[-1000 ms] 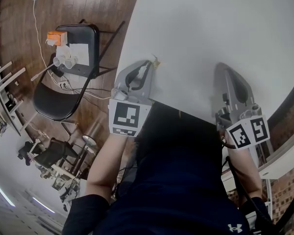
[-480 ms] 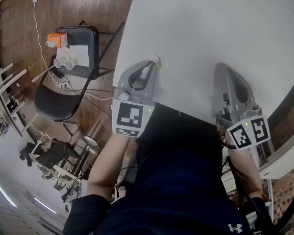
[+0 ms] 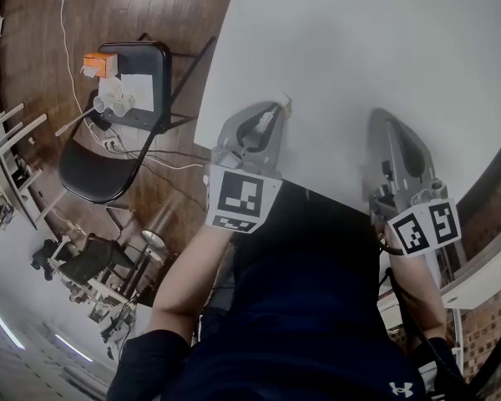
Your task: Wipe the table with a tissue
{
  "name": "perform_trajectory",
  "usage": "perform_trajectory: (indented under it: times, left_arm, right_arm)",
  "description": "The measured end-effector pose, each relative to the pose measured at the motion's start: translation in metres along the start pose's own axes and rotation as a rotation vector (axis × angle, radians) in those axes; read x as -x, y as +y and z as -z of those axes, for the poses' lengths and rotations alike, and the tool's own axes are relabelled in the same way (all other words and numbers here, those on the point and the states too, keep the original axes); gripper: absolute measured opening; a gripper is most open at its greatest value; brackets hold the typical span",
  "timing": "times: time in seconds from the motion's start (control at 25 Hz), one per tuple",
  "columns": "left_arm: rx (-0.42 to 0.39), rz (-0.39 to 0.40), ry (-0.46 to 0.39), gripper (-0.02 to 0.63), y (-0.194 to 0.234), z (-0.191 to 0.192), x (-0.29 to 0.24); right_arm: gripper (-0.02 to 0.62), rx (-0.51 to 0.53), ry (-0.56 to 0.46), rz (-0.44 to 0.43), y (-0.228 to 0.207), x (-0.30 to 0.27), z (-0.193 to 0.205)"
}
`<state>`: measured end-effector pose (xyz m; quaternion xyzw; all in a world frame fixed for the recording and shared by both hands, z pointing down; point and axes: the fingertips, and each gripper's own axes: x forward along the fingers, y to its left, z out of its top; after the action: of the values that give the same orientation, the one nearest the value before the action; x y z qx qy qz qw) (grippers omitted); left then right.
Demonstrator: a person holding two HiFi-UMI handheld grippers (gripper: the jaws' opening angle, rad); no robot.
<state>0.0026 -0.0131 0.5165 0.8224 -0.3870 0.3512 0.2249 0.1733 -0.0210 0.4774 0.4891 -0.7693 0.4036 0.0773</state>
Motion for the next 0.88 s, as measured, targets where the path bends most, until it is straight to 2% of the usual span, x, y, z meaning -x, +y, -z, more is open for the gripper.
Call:
perform_trajectory:
  times: [0.44, 0.68, 0.88]
  left_arm:
    - [-0.089, 0.086, 0.021, 0.018, -0.048, -0.014, -0.021]
    - [-0.027, 0.099, -0.007, 0.018, -0.043, -0.019, -0.013]
    - [-0.014, 0.113, -0.047, 0.018, -0.044, -0.028, 0.008]
  right_arm:
    - [0.011, 0.020, 0.008, 0.000, 0.004, 0.002, 0.001]
    - [0.011, 0.032, -0.009, 0.029, 0.001, 0.007, -0.009]
    - [0.011, 0.032, -0.020, 0.030, 0.012, 0.008, -0.015]
